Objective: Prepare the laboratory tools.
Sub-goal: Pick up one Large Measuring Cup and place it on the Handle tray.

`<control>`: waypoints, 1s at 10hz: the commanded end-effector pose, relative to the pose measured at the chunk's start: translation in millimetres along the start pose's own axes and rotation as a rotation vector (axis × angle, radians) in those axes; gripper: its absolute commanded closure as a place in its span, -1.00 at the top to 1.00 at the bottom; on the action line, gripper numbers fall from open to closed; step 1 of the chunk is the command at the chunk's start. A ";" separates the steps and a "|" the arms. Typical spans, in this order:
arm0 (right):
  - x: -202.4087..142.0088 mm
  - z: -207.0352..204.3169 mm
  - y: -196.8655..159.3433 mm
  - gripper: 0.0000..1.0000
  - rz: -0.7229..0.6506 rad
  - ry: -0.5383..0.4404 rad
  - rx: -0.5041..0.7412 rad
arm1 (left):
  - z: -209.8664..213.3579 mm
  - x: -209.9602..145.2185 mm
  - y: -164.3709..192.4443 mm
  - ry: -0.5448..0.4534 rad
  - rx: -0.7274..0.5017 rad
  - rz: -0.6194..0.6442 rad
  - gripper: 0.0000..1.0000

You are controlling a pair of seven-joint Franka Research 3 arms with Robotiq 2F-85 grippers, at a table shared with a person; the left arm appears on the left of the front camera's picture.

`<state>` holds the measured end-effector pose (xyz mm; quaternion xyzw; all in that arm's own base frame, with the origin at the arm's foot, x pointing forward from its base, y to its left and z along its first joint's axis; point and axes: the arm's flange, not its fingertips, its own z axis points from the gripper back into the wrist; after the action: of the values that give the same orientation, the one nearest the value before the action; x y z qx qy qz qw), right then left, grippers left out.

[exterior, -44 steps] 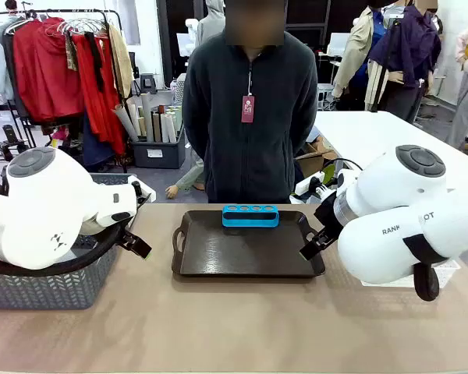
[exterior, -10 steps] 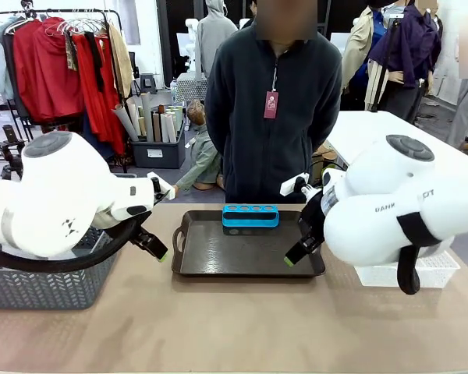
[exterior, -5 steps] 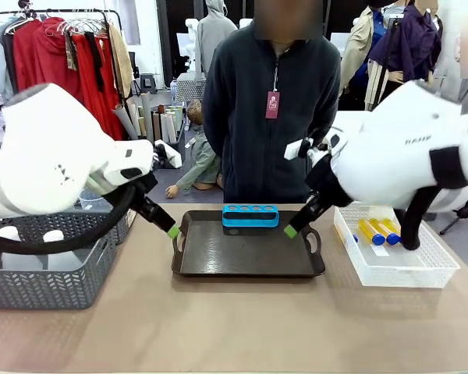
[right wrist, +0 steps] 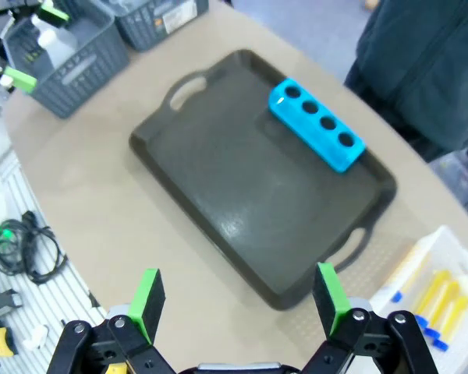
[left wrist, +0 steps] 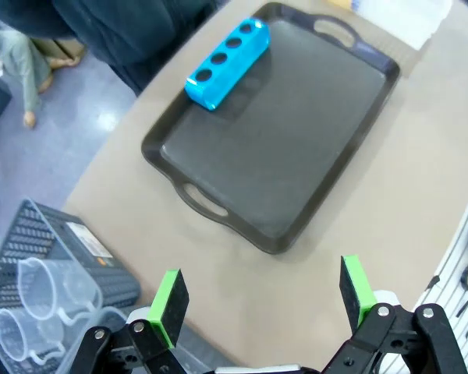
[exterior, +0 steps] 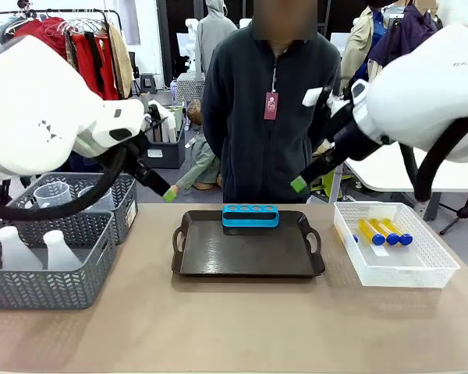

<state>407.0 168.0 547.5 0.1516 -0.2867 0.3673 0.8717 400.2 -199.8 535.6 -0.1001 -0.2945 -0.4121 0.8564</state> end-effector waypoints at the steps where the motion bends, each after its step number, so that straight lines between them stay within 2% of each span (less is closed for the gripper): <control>1: 16.4 15.8 -15.1 1.00 0.035 -0.028 0.053 | 12.2 15.2 4.7 -0.011 0.001 -0.042 1.00; 6: 47.2 64.3 -38.6 1.00 0.015 -0.077 0.014 | 54.0 65.3 12.1 -0.030 0.007 -0.087 1.00; 10: 54.1 99.2 -55.7 1.00 -0.018 -0.090 -0.014 | 79.6 82.8 12.5 -0.040 0.031 -0.105 1.00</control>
<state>435.0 119.7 652.1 0.1489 -0.3246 0.3440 0.8684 412.2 -216.7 646.7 -0.0880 -0.3263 -0.4442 0.8297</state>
